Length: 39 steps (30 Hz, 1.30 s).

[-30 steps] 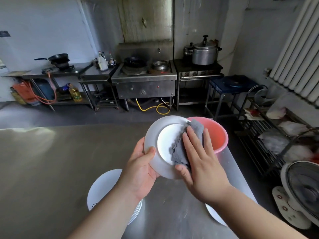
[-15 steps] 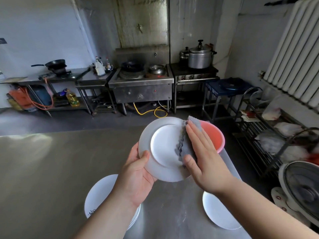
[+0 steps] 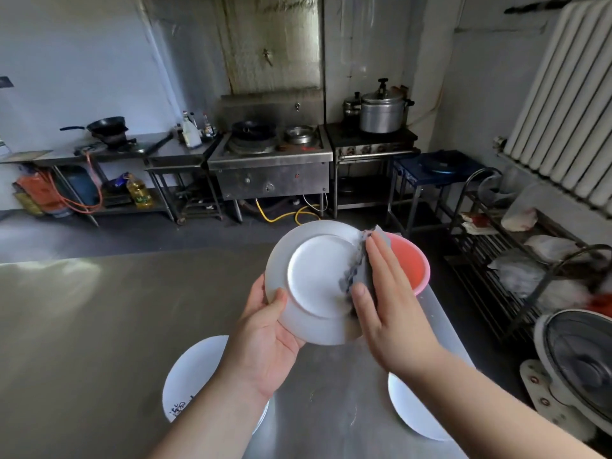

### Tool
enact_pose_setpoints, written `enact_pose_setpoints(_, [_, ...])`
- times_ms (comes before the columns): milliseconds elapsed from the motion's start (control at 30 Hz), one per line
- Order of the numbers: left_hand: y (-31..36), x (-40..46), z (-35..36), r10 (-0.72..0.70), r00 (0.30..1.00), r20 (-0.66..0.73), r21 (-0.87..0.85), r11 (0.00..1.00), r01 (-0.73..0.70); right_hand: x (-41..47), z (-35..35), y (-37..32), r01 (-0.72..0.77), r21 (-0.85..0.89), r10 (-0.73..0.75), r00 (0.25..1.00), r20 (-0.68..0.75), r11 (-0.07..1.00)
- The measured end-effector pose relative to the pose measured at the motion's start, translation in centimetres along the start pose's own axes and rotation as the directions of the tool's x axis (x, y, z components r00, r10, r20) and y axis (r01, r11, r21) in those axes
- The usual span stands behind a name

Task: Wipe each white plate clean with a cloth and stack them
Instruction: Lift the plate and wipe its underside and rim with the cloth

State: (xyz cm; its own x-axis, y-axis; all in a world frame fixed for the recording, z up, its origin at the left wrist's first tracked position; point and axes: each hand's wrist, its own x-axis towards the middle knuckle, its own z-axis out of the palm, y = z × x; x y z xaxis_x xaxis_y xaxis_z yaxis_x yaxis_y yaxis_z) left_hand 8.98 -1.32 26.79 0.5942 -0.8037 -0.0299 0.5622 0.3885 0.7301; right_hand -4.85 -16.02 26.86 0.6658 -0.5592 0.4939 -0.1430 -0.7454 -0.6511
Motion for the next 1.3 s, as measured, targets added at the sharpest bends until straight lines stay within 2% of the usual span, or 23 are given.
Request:
enact_pose_setpoints(200, [-1.1,0.3,1.1,-0.021,1.0,-0.019,-0.078,0.997,0.019,-2.9,3.2,-0.8,-0.062,0.129,0.076,0.991,-0.114,0.99])
enact_pose_setpoints(333, [-2.0,-0.1,0.7,-0.054,0.998,0.028,0.012,0.998,0.054,-3.4,2.9,0.3,-0.075,0.312,0.152,0.961,-0.231,0.947])
enact_pose_setpoints(400, [-0.9,0.2,0.3,-0.11,0.994,0.027,0.015,0.994,0.109,-1.3,0.5,1.4,-0.066,0.386,0.146,0.972,-0.183,0.92])
enact_pose_setpoints(500, [1.1,0.6,-0.3,-0.207,0.975,0.084,0.12,0.973,0.197,1.8,-2.7,2.1,-0.015,0.357,0.026,0.999,-0.027,0.934])
enact_pose_setpoints(600, [1.5,0.4,-0.6,-0.208,0.971,0.118,0.171,0.967,0.187,2.4,-3.4,2.0,0.022,0.284,-0.039,0.998,0.054,0.958])
enact_pose_setpoints(733, [0.7,0.1,-0.9,-0.113,0.99,0.08,0.112,0.988,0.103,-3.0,0.2,1.0,0.034,0.197,-0.031,0.999,-0.02,0.98])
enact_pose_setpoints(833, [0.2,-0.1,-0.8,-0.078,0.994,0.07,0.105,0.992,0.07,-6.3,2.5,-0.1,0.039,0.155,-0.04,0.999,0.001,0.987])
enact_pose_setpoints(967, [-0.2,-0.5,-0.4,-0.073,0.995,0.065,0.114,0.991,0.065,-1.9,0.4,0.7,-0.023,0.104,0.02,0.999,0.038,0.994])
enact_pose_setpoints(1067, [-0.6,-0.6,0.2,-0.019,0.999,0.05,0.096,0.995,0.014,0.5,-0.8,1.1,-0.059,0.212,0.05,0.998,0.048,0.975])
enact_pose_setpoints(1200, [-1.5,-0.8,0.8,0.013,0.999,0.052,0.087,0.996,-0.017,-3.4,1.8,0.2,-0.043,0.332,0.066,0.996,-0.057,0.942])
enact_pose_setpoints(1300, [-1.4,-1.0,0.4,-0.016,0.996,0.092,0.194,0.981,-0.002,-4.7,2.4,0.0,-0.07,0.397,0.166,0.963,-0.211,0.915])
